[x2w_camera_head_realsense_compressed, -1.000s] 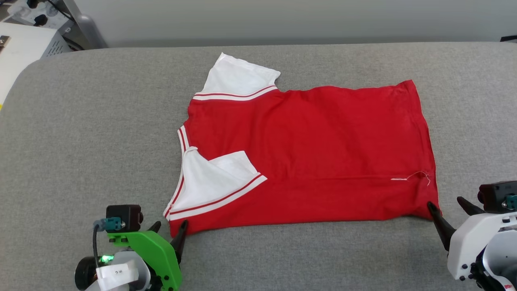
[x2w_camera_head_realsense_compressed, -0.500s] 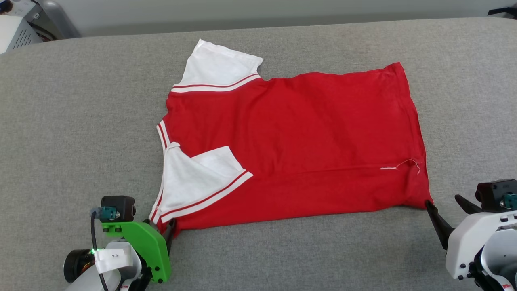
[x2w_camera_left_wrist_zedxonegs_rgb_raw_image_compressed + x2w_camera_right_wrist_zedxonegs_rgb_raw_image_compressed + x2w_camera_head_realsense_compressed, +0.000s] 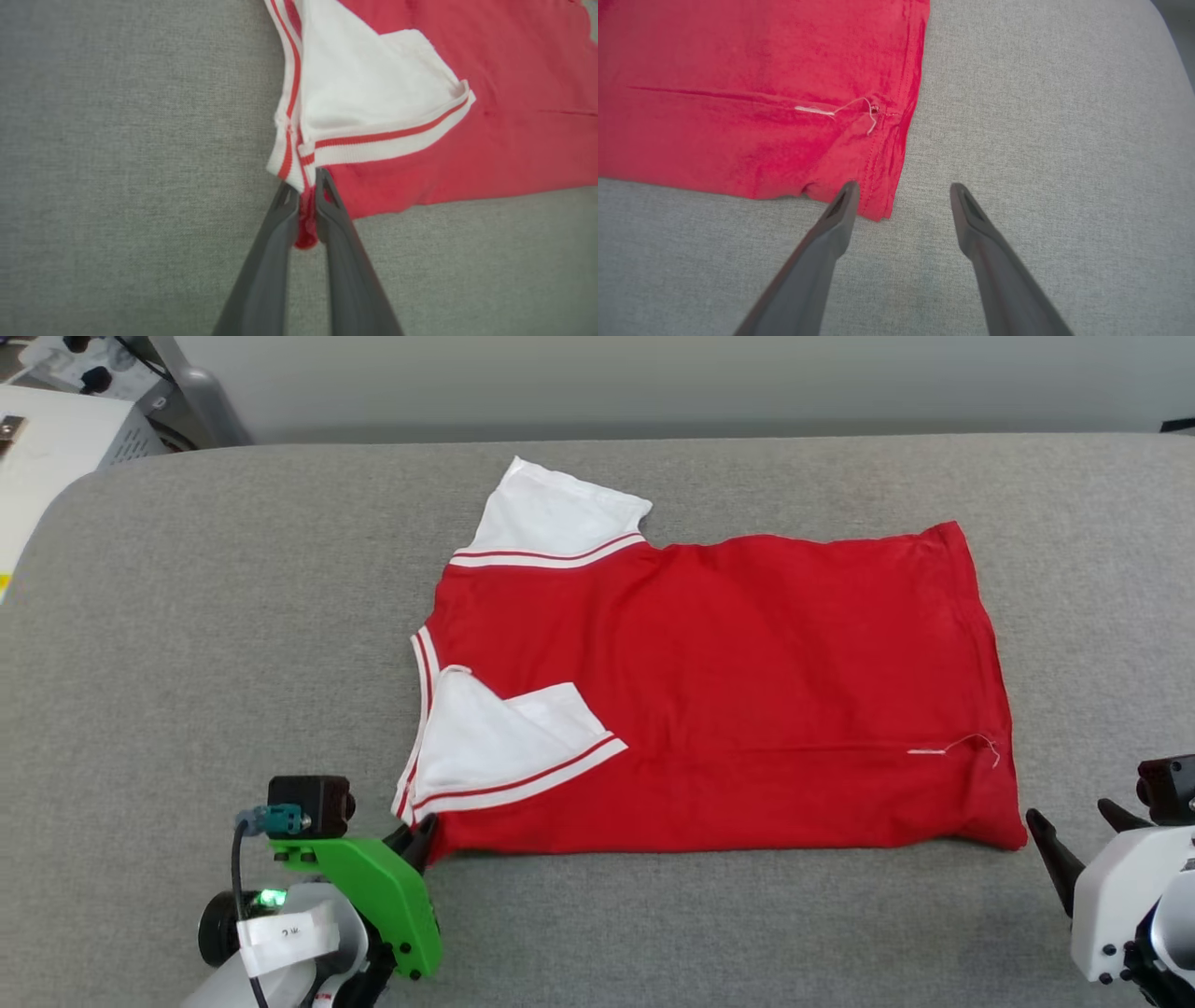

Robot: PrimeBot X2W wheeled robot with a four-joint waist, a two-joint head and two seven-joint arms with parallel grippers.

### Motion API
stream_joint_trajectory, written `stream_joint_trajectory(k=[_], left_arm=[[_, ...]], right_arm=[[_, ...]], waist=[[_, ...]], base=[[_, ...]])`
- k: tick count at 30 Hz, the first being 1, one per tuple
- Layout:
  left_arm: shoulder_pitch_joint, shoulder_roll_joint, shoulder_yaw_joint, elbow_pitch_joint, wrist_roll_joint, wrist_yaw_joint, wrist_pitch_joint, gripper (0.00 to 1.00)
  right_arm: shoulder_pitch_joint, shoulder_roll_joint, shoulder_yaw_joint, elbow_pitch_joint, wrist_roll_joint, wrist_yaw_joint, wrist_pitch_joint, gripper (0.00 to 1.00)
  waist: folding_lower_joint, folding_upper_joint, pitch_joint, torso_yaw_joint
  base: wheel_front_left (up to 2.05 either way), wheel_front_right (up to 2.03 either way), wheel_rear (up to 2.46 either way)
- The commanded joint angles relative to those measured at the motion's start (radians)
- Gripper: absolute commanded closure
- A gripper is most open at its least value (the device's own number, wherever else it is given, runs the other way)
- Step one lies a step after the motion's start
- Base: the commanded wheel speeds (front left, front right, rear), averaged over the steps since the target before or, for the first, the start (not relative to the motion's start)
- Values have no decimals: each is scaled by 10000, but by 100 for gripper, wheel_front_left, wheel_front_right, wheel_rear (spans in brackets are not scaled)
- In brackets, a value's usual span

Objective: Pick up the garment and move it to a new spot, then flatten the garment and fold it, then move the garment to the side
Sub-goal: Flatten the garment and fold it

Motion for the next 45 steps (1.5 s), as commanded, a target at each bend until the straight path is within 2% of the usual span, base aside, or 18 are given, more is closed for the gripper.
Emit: stream_joint_trajectory(k=[1, 10, 21, 22, 23, 24, 34, 40, 45], left_arm=[[43, 111, 103, -334, 12, 65, -97, 100], [-24, 592, 121, -2112, 304, 437, 170, 100], [-119, 622, -10, -2414, 399, 426, 262, 100], [-126, 619, -23, -2388, 398, 415, 268, 100], [-132, 615, -34, -2365, 397, 405, 275, 100], [-138, 609, -54, -2330, 393, 390, 288, 100], [82, 554, -287, -1618, 199, 184, 438, 100], [435, 580, -516, -1183, 56, 69, 589, 100], [1033, 711, -789, -978, -120, 10, 786, 100]], right_arm=[[-92, -40, -75, 149, -117, -80, 124, 0], [-792, 198, -71, 1273, -287, -80, 750, 0], [-1496, 396, 36, 2769, -311, -80, 818, 0], [-1537, 390, 50, 2892, -295, -80, 803, 44], [-1565, 379, 59, 2999, -294, -80, 803, 67], [-1597, 357, 90, 3119, -291, -80, 801, 98], [-1578, 83, 133, 3539, -137, -80, 342, 100], [-1075, -162, -63, 3131, 167, -80, 495, 100], [-142, -189, -534, 2418, 498, -80, 1093, 100]], waist=[[0, 0, -132, 310], [0, 0, 324, 752], [0, 0, 823, 1050], [0, 0, 848, 1061], [0, 0, 862, 1070], [0, 0, 870, 1078], [0, 0, 179, 963], [0, 0, -574, 899], [0, 0, -1203, 853]], base=[[0, 0, 0], [0, 0, 0], [0, 0, 0], [0, 0, 0], [0, 0, 0], [0, 0, 0], [0, 0, 0], [0, 0, 0], [0, 0, 0]])
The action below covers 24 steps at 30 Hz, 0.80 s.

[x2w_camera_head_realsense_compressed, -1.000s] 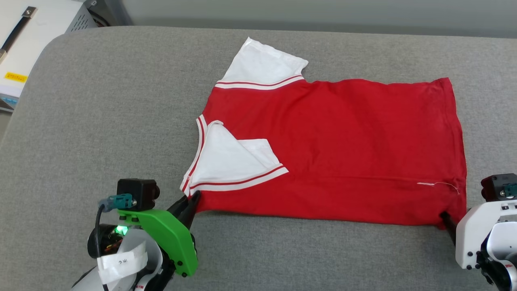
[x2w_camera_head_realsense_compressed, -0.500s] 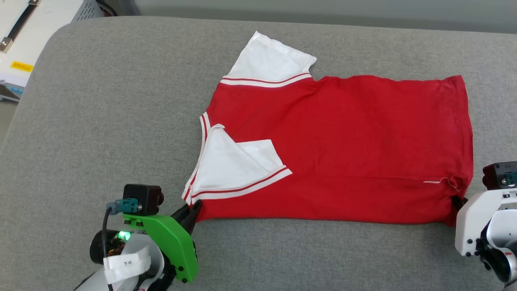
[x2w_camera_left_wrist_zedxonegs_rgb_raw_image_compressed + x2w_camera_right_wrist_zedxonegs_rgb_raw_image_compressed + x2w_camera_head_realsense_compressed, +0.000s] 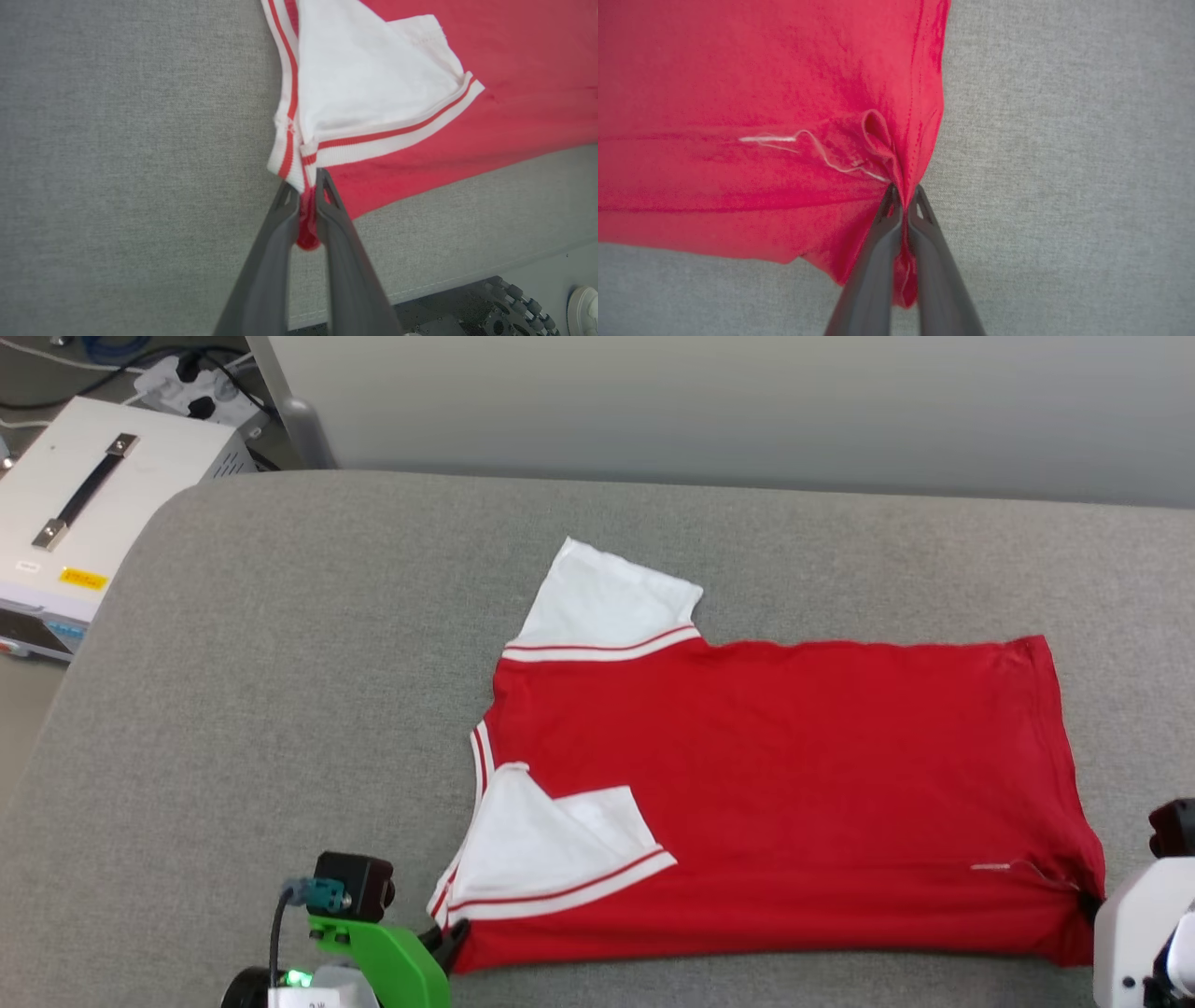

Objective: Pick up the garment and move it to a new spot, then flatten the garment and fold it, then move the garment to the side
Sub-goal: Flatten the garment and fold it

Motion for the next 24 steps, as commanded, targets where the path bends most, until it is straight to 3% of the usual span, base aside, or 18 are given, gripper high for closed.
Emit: stream_joint_trajectory(k=[1, 6, 13, 14, 15, 16, 24], left_arm=[[274, 154, -22, 45, -108, -12, 38, 100], [898, 216, -262, -4, -269, -6, 116, 100], [1024, -104, -387, 416, -392, -140, -25, 100], [988, -148, -383, 507, -370, -152, -81, 22], [965, -178, -382, 580, -355, -163, -120, 0], [945, -212, -383, 671, -345, -173, -156, 0], [715, -427, -99, 1062, -112, -391, -1147, 0]], right_arm=[[386, -76, -187, -191, 83, -80, 203, 100], [1562, 159, -555, -1054, 222, -80, 762, 100], [2118, 793, -747, -1238, 60, -80, 414, 100], [2089, 842, -737, -1184, 50, -80, 349, 84], [2062, 848, -715, -1150, -1, -80, 247, 51], [2026, 870, -709, -1070, -52, -80, 123, 0], [1615, 774, -488, -1124, 0, -80, -1147, 0]], waist=[[0, 0, -515, -67], [0, 0, -823, -169], [0, 0, -774, -362], [0, 0, -755, -377], [0, 0, -739, -389], [0, 0, -723, -402], [0, 0, -856, -442]], base=[[0, 0, 0], [0, 0, 0], [0, 0, 0], [0, 0, 0], [0, 0, 0], [0, 0, 0], [0, 0, 0]])
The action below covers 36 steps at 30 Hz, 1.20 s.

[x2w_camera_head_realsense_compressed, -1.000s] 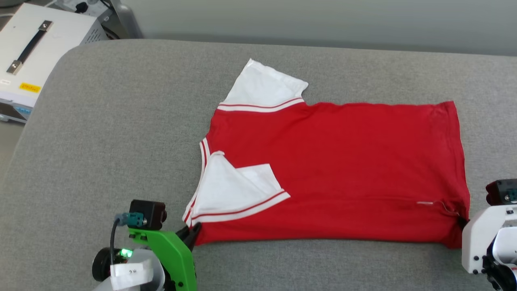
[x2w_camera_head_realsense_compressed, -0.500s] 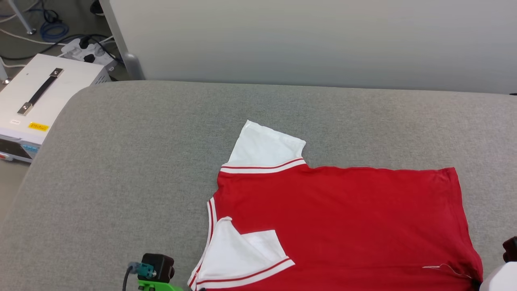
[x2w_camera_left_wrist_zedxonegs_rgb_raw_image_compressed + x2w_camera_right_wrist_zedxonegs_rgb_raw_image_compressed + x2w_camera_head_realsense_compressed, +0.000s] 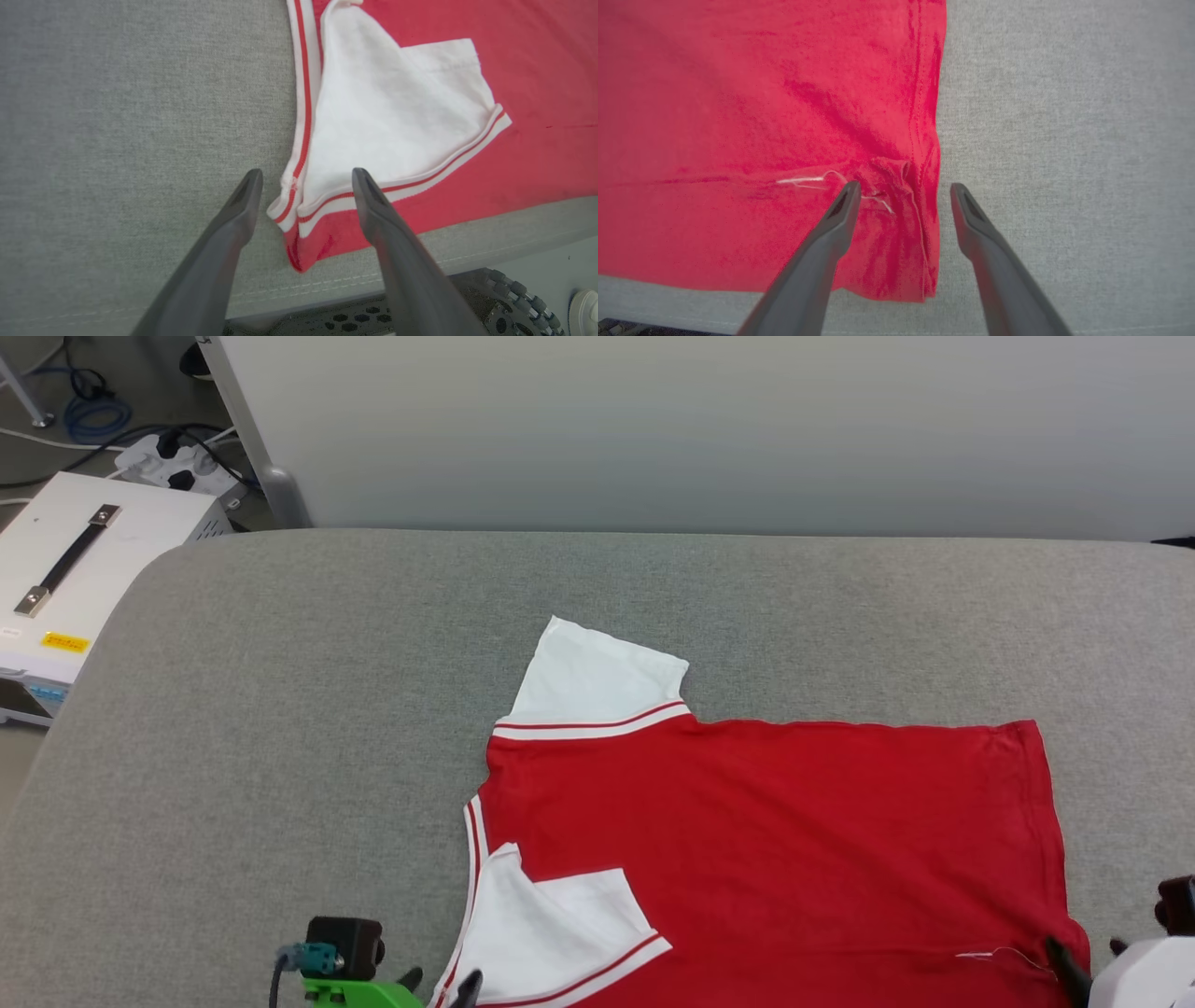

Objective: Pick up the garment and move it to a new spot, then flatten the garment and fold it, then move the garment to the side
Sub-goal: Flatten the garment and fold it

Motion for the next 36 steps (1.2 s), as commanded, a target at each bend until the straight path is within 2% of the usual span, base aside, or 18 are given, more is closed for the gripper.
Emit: stream_joint_trajectory(k=[1, 6, 10, 18, 19, 22, 29, 33, 36], left_arm=[[-296, -47, 149, -40, 227, -76, -331, 0], [-773, -164, 618, -354, 914, -266, -2037, 0], [-1061, -276, 813, -711, 1419, -502, -3168, 0], [-963, -931, 1667, -1083, 2279, -566, -3829, 0], [-727, -1475, 2523, -1391, 2913, -773, -3840, 0], [-425, -1953, 3187, -1450, 3460, -1131, -3842, 0], [-362, -2712, 4055, -1088, 4461, -2114, -3844, 0], [-774, -2806, 4288, -728, 4557, -2594, -3844, 0], [-1609, -2534, 4206, -318, 4576, -2976, -3523, 0]], right_arm=[[-332, -134, 72, -209, -20, -80, -430, 0], [-817, -328, 181, -836, -139, -80, -2278, 0], [-967, -316, 294, -1175, -299, -80, -3311, 0], [-938, 90, 447, -1566, -421, -80, -5388, 0], [-868, 306, 455, -1690, -503, -80, -6036, 0], [-852, 437, 564, -1689, -578, -80, -6345, 0], [-1180, 558, 817, -1640, -758, -80, -6640, 0], [-1458, 626, 946, -1725, -762, -80, -6651, 0], [-1715, 666, 1045, -1791, -788, -80, -6688, 0]], waist=[[0, 0, -80, 10], [0, 0, -253, -2], [0, 0, -331, -6], [0, 0, -267, -34], [0, 0, -168, -59], [0, 0, -71, -130], [0, 0, 417, -465], [0, 0, 915, -808], [0, 0, 1455, -1102]], base=[[0, 0, 0], [0, 0, 0], [0, 0, 0], [0, 0, 0], [0, 0, 0], [0, 0, 0], [0, 0, 0], [0, 0, 0], [0, 0, 0]])
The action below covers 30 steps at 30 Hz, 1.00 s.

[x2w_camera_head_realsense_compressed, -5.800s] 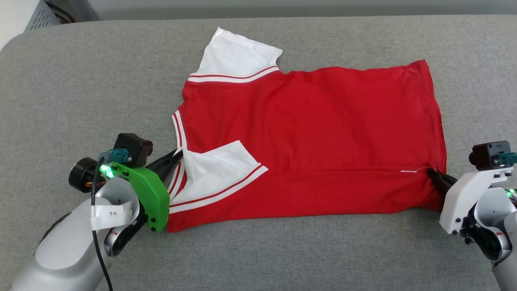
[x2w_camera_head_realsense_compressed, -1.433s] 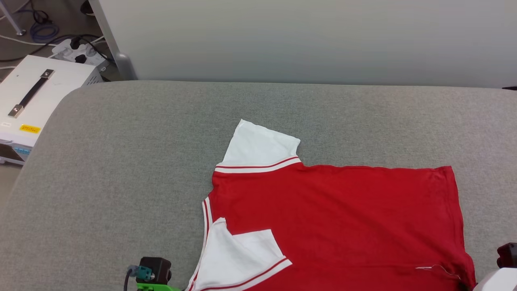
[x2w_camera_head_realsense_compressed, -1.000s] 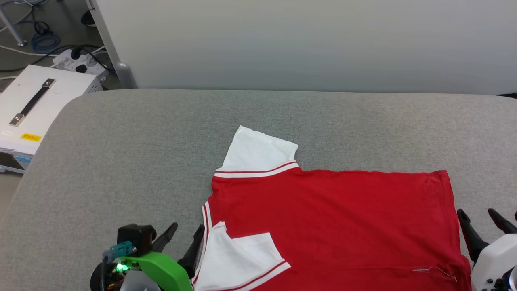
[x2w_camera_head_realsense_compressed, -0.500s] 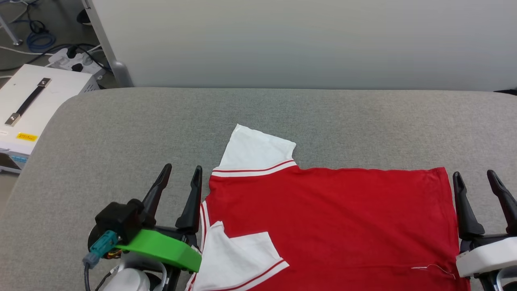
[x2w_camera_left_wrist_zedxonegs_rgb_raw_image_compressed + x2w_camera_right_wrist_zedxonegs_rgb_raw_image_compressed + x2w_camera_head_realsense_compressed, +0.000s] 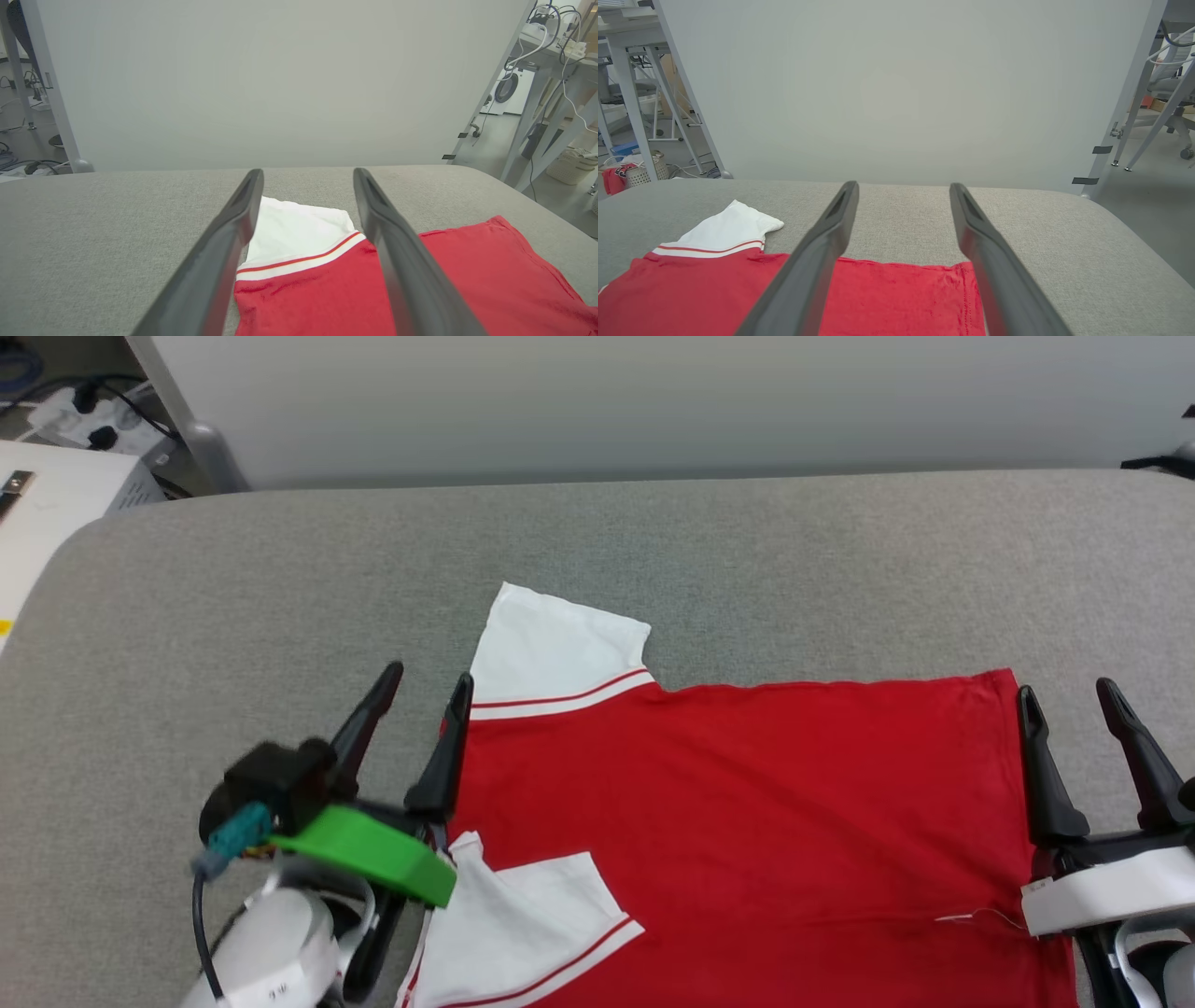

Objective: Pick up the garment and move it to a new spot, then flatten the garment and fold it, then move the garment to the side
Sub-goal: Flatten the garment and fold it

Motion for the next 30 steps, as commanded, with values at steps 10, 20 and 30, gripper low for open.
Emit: stream_joint_trajectory(k=[10, 20, 30], left_arm=[[-4417, 1237, -699, 1632, -1337, -736, 4863, 0], [-7210, 2315, -1568, 4072, -2274, -800, 8979, 0], [-7886, 2661, -1828, 6082, -1920, -727, 9101, 0]], right_arm=[[-1159, 332, 663, -121, -181, -78, -342, 0], [-1813, 656, 1177, 277, -162, -78, -770, 0], [-1936, 780, 1444, 705, -141, -78, -1038, 0]], waist=[[0, 0, 2351, -1560], [0, 0, 3204, -2582], [0, 0, 3465, -3009]], base=[[0, 0, 0], [0, 0, 0], [0, 0, 0]])
